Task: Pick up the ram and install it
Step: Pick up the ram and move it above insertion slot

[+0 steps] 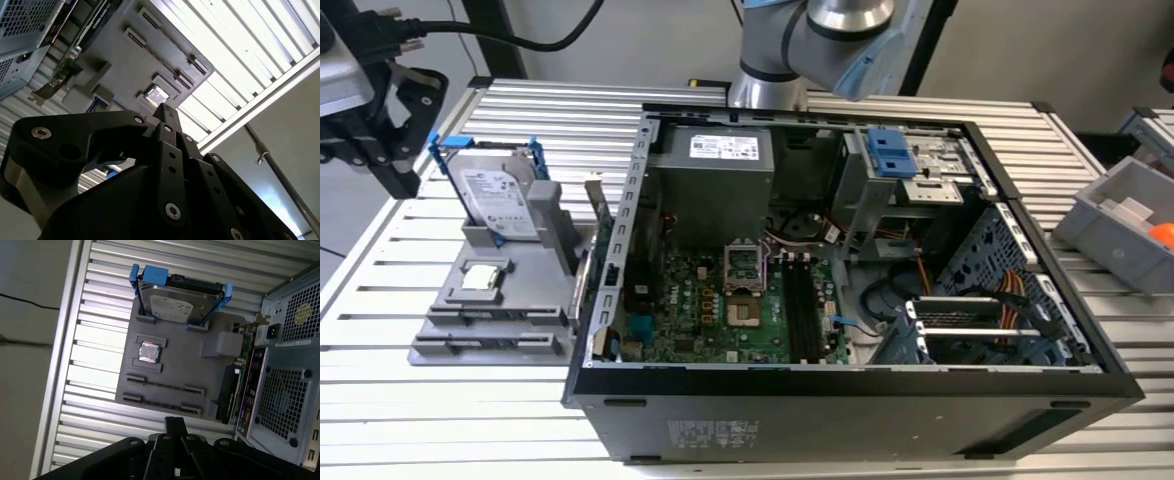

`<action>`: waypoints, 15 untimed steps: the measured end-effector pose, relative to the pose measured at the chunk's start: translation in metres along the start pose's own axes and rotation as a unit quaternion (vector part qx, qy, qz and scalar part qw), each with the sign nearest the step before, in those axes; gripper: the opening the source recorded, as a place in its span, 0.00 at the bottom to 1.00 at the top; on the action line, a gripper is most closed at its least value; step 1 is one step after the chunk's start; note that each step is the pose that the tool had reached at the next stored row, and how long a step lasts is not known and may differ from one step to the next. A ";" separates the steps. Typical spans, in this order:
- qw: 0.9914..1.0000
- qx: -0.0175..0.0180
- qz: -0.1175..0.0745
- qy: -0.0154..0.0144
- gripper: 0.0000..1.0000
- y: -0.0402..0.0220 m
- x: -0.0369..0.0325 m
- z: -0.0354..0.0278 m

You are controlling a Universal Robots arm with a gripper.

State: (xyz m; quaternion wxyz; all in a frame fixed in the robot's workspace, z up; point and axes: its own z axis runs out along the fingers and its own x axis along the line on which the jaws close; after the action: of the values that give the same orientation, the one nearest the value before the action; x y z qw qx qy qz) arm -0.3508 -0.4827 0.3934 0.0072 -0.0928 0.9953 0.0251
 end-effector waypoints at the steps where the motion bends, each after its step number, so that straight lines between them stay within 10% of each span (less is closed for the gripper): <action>1: 1.000 0.000 -0.004 0.000 0.00 0.0000 0.0000 0.0000; 15: 0.998 -0.001 -0.057 0.003 0.00 0.0000 0.0000 0.0000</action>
State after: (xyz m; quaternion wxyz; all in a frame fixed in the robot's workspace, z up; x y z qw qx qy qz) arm -0.3508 -0.4828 0.3934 0.0058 -0.1493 0.9884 0.0254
